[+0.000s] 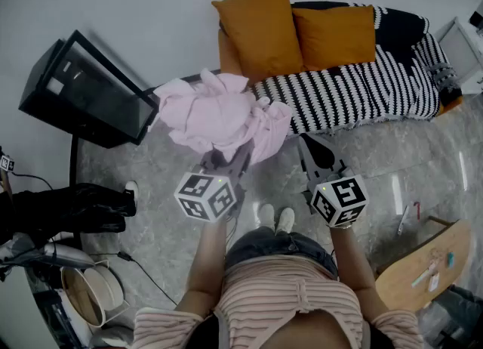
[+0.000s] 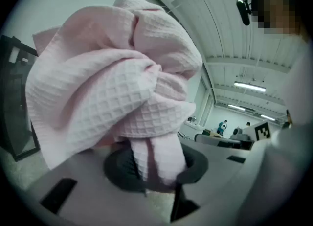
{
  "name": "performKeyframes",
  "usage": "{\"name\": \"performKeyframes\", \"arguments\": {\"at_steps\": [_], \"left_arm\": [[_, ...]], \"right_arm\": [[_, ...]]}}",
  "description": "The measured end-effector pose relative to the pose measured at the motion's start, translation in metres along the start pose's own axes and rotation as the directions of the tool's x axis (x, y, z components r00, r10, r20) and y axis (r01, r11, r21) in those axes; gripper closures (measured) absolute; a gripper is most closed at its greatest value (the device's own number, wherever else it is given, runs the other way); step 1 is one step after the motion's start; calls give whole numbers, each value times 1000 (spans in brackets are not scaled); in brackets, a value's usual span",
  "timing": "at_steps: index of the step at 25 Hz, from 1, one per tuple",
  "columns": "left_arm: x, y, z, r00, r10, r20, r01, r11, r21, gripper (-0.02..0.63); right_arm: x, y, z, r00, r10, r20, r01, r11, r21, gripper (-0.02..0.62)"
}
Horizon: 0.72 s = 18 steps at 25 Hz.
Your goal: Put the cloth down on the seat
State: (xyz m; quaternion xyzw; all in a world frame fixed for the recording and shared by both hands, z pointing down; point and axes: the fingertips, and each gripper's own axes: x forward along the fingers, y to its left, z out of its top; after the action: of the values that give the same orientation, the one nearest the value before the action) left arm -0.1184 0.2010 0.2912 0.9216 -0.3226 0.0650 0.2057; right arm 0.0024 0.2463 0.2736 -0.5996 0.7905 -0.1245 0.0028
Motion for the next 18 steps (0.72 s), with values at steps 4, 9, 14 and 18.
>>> {"name": "performKeyframes", "arguments": {"at_steps": [4, 9, 14, 18], "left_arm": [[-1, -3, -1, 1000, 10, -1, -10, 1000, 0, 491], [-3, -6, 1, 1000, 25, 0, -25, 1000, -3, 491], [-1, -14, -3, 1000, 27, 7, -27, 1000, -14, 491], [-2, -17, -13, 999, 48, 2, -48, 999, -25, 491]], "right_arm": [[-3, 3, 3, 1000, 4, 4, -4, 1000, -3, 588], [-11, 2, 4, 1000, 8, 1, -8, 1000, -4, 588], [-18, -4, 0, 1000, 15, 3, -15, 1000, 2, 588], [-27, -8, -5, 1000, 23, 5, -23, 1000, 4, 588]]}}
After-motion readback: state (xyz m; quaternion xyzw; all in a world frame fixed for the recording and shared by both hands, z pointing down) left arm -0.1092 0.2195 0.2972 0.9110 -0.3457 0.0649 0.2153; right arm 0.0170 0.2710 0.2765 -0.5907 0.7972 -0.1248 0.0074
